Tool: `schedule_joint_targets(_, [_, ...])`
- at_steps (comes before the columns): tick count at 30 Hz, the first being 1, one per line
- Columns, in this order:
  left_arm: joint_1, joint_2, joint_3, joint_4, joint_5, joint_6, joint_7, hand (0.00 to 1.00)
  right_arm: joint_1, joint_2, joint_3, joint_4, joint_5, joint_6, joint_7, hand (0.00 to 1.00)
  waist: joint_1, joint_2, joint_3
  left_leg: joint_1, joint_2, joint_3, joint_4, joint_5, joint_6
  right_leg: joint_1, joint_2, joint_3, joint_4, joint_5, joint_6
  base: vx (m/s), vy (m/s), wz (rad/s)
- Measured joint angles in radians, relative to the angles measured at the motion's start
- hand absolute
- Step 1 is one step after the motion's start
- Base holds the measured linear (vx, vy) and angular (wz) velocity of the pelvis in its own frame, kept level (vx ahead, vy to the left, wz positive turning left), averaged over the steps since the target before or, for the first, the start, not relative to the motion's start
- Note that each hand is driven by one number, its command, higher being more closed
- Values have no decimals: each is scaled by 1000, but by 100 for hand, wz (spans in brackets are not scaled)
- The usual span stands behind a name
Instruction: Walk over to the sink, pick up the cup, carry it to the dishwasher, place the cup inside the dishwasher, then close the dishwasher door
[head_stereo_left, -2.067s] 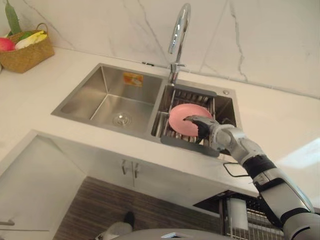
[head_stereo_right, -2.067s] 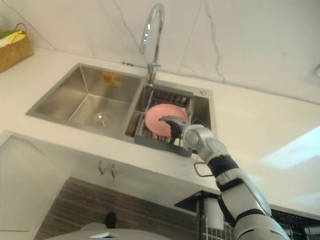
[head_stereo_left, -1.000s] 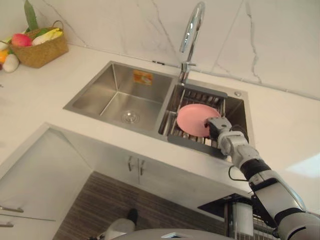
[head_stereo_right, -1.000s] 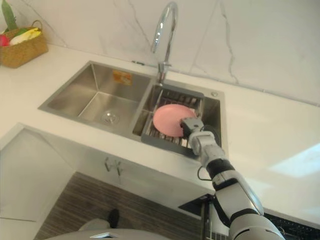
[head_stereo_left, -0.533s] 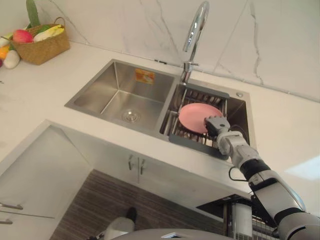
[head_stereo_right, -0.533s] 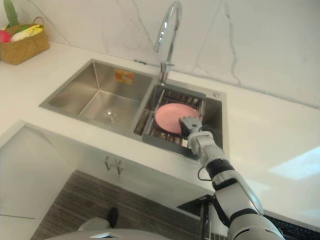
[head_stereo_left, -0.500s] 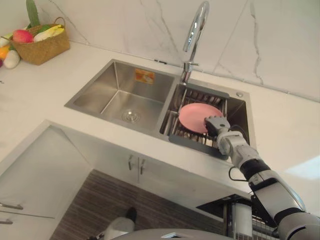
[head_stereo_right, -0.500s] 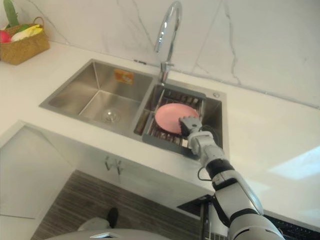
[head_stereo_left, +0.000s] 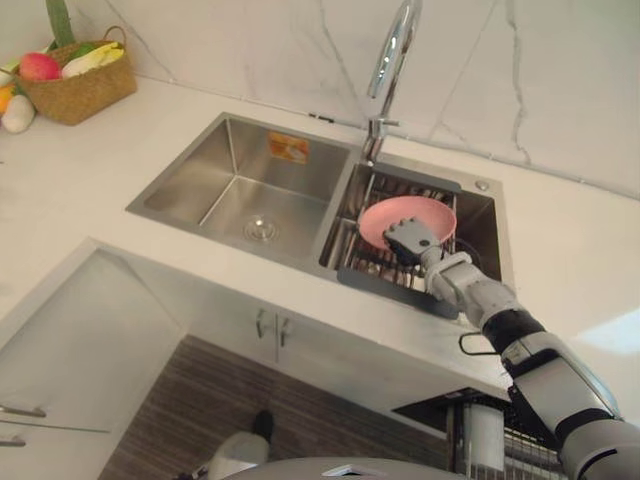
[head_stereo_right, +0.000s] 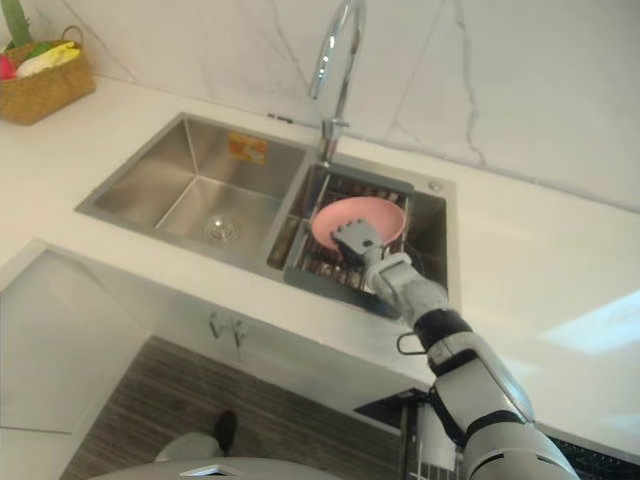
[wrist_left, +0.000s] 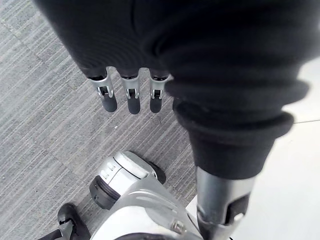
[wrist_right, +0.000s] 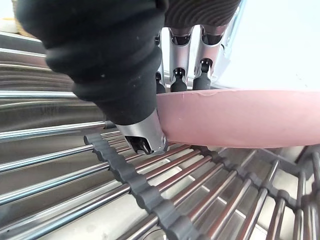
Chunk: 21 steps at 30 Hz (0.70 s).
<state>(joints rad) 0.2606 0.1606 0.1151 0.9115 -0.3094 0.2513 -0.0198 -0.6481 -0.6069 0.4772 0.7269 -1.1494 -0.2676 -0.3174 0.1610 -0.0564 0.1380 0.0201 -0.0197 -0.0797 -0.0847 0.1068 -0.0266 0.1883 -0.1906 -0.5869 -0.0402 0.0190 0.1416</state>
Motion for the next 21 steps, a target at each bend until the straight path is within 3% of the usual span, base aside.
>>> schedule_joint_targets(21, [29, 0, -10, 2, 1, 4, -2, 0, -13, -133, 26, -87, -25, -25, 1, 100, -31, -1, -1, 17, 15, 79, 0, -8, -4, -35, 3, 84, 0, 17, -11, -13, 11, -11])
